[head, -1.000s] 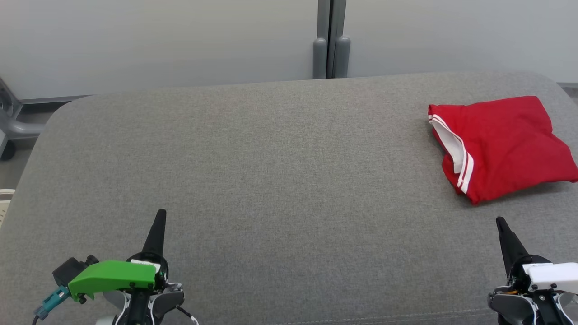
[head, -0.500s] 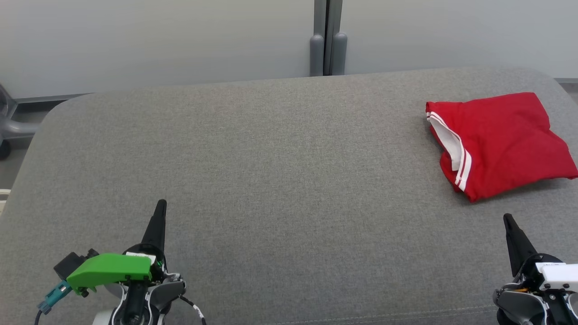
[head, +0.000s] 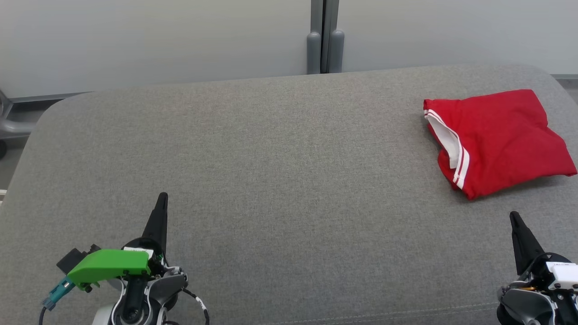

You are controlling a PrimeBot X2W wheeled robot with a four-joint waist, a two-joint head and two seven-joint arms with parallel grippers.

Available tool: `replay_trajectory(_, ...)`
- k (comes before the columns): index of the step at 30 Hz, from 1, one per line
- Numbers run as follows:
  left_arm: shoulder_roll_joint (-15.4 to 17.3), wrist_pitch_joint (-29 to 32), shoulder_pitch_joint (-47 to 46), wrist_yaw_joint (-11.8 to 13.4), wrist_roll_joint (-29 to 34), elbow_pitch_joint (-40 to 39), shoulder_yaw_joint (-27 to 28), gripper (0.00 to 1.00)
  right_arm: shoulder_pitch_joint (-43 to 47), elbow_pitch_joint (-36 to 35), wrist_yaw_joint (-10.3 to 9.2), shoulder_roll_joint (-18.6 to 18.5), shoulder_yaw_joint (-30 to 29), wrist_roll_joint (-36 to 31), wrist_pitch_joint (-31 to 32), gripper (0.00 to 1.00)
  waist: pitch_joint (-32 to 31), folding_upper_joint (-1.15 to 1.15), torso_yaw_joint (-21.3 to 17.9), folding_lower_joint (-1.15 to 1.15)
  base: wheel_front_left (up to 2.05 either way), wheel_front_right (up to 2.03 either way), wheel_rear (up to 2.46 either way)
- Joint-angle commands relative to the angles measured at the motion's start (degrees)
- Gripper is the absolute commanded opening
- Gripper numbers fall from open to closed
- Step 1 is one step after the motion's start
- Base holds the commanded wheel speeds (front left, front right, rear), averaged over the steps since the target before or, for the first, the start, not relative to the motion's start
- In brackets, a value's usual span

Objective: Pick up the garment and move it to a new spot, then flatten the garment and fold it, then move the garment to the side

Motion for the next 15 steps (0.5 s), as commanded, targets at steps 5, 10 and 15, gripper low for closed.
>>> replay_trajectory(5, -0.06, 0.03, -0.80, -0.17, -0.45, 0.11, 0.26, 0.00, 0.58, -0.30, 0.02, -0.26, -0.10, 0.24, 0.27, 0.00, 0.00, 0.00, 0.00, 0.00, 0.00, 0.00, 0.00)
replay_trajectory(10, -0.06, 0.03, -0.80, -0.17, -0.45, 0.11, 0.26, 0.00, 0.59, -0.30, 0.02, -0.26, -0.10, 0.24, 0.27, 0.00, 0.00, 0.00, 0.00, 0.00, 0.00, 0.00, 0.00)
replay_trajectory(15, -0.06, 0.03, -0.80, -0.17, -0.45, 0.10, 0.25, 0.00, 0.58, -0.31, 0.02, -0.26, -0.09, 0.23, 0.27, 0.00, 0.00, 0.00, 0.00, 0.00, 0.00, 0.00, 0.00)
